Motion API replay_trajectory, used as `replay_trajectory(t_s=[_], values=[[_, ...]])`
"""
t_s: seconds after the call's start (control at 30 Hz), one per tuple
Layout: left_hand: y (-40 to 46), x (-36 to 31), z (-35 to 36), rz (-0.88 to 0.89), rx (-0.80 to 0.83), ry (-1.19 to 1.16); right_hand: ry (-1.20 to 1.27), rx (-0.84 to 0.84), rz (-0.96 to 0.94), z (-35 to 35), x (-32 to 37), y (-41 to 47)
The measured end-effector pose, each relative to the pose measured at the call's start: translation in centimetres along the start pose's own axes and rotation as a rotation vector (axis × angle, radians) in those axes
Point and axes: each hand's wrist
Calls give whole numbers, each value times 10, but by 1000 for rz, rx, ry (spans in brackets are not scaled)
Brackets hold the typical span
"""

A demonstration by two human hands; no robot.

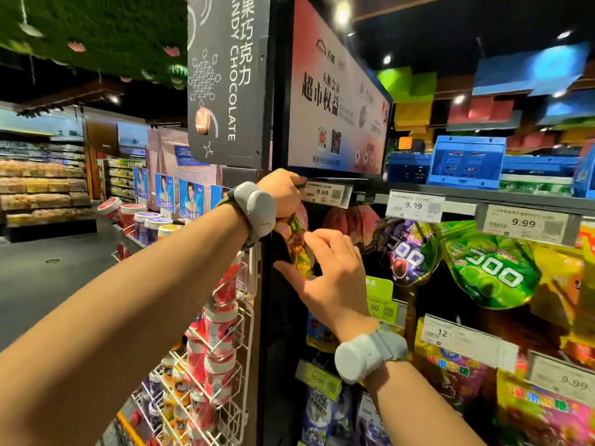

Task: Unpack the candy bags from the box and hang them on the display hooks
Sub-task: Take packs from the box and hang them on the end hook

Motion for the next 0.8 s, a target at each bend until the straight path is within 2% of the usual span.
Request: replay_trajectory(t_s=[0.1,0.17,0.23,0.3,0.37,0.43,0.53,0.6,0.7,0.8], values=[[-3,4,-3,-57,2,-122,53,-51,8,1,3,2],[-9,5,-3,-116,94,-257,231,-77,196,-6,2,3],[-10,7,-2,-97,106,-309,365,-30,472,-14,-5,9],[-9,4,2,-20,6,-267,418,68,678,-19,-18,15],[-5,0,4,60,-95,-183,422,128,797,-20,-29,22],[1,-1,5,107,-132,-11,366,136,820,-18,-38,27],[11,0,10,190,-200,373,251,116,784,-14,-50,33],[14,-1,13,249,-192,564,220,119,774,-13,-55,34],[21,-5,18,272,-188,710,200,117,724,-13,-62,32],[30,-7,16,292,-214,748,222,123,629,-12,-68,29]])
Point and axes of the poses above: each hand's wrist, its own y-axis towards the middle knuckle, its own z-axis out of the palm, x = y × z, and after that the axes turned 14 degrees about x, right-handed
